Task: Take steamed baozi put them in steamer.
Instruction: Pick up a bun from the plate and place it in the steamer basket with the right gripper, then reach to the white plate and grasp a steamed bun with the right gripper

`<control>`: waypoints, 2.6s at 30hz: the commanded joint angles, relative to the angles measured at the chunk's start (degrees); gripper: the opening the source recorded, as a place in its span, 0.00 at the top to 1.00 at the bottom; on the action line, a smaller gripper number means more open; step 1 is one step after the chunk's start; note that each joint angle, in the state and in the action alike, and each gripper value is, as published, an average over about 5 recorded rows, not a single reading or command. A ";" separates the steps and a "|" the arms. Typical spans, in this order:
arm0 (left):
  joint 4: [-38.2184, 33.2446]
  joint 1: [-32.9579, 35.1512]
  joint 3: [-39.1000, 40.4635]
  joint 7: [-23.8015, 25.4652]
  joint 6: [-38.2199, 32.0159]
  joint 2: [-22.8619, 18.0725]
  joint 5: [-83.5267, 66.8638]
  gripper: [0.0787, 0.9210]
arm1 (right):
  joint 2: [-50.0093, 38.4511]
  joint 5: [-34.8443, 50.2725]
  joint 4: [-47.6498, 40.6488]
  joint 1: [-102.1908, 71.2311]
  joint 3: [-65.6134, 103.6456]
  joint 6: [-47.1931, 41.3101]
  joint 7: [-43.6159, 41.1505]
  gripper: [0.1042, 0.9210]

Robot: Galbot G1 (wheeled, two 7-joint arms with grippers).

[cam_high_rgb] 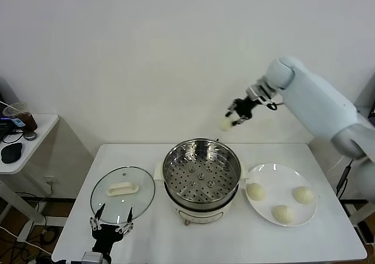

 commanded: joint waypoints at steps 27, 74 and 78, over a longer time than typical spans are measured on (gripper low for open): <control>0.08 0.28 -0.64 -0.35 0.40 -0.69 -0.23 0.12 | 10.99 -21.32 4.15 -6.97 -6.74 17.42 3.62 0.66; 0.52 -0.82 -0.01 0.42 1.69 0.18 -1.19 0.12 | -15.55 13.73 19.78 6.73 -3.45 -39.12 7.88 0.12; -0.13 -0.93 -0.36 0.81 2.35 0.67 -2.17 0.12 | -21.38 11.22 22.18 4.83 -2.14 -47.76 4.92 0.12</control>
